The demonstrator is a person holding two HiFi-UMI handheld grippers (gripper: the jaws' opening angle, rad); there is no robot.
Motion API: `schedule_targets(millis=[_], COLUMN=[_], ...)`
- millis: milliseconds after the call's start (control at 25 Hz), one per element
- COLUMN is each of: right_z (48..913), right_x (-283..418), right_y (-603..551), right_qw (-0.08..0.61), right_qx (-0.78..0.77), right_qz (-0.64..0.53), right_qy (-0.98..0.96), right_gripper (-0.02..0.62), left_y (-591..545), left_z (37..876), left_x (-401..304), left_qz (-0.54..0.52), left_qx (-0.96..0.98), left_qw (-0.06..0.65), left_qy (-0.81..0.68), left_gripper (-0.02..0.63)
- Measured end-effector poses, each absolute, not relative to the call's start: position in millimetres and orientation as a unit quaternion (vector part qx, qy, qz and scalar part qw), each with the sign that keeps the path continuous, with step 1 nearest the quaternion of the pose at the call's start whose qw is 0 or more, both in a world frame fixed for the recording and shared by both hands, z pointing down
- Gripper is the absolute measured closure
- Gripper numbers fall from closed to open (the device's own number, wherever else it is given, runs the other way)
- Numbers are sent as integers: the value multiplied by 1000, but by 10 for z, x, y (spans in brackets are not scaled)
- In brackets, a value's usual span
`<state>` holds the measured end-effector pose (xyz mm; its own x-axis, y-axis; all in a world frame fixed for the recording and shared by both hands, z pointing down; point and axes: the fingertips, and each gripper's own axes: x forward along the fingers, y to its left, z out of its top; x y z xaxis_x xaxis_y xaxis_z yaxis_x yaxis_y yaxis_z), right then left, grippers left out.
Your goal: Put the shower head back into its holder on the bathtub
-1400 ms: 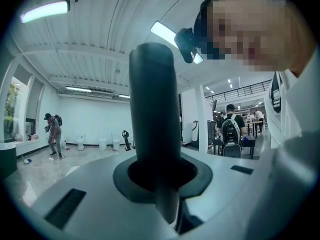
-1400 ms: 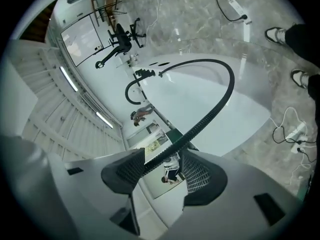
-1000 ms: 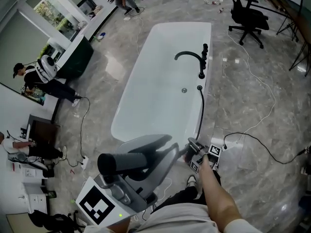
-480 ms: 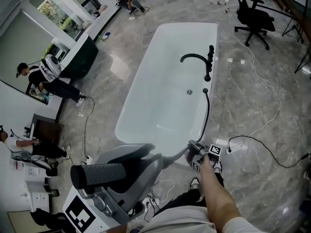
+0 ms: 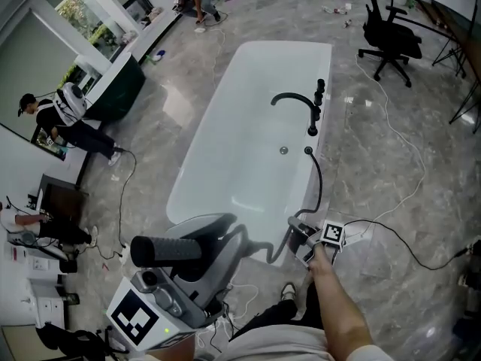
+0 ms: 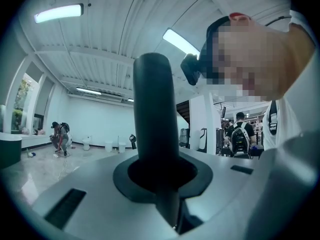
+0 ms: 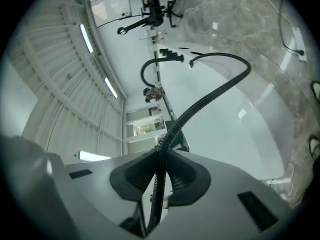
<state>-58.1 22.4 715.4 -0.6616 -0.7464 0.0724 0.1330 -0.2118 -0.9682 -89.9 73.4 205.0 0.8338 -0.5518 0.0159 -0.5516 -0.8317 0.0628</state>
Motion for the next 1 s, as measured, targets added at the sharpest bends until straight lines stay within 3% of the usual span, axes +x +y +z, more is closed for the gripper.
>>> schedule_targets(millis=[360, 680, 1000], right_z=[5578, 4872, 4337], right_x=[-632, -413, -285], right_y=[-8, -434, -536], right_qw=[209, 265, 245], right_qx=[-224, -204, -174], right_qz=[-561, -504, -409], right_qy=[769, 796, 862], right_gripper=[523, 523, 523], left_y=[453, 331, 209], left_z=[2436, 2422, 2503], left_x=[-975, -982, -704], left_qz=[15, 12, 25], left_qx=[945, 937, 929], left_qw=[46, 38, 34], left_qy=[-325, -347, -366], left_gripper=[551, 551, 551])
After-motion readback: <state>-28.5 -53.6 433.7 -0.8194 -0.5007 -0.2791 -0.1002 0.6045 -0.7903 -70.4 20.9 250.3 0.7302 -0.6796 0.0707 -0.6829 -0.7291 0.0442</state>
